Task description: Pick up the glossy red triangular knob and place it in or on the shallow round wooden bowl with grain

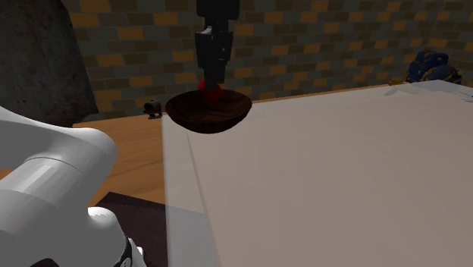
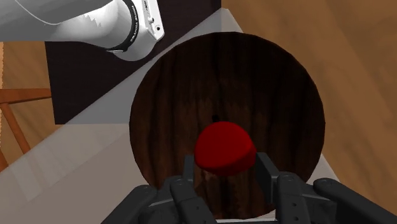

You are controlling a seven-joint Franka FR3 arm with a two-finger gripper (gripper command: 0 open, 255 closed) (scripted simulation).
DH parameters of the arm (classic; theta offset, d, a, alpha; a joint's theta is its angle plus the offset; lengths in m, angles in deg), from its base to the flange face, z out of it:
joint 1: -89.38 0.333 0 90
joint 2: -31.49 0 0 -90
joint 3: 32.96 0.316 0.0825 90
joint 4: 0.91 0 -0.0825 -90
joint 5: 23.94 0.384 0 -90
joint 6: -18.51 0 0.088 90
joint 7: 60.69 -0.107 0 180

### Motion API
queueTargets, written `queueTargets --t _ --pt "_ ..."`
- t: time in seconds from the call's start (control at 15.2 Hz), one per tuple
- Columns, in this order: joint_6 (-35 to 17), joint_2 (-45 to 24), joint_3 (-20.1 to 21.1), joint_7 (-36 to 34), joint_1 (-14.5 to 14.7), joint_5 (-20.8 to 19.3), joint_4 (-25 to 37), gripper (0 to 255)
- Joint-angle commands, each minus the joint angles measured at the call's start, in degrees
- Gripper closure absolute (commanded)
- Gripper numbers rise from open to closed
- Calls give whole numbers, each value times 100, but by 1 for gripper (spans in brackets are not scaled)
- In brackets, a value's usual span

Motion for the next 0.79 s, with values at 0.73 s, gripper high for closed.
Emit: queueTargets --t 0.73 --pt "-378 149 62 36 42 72 -524 255"
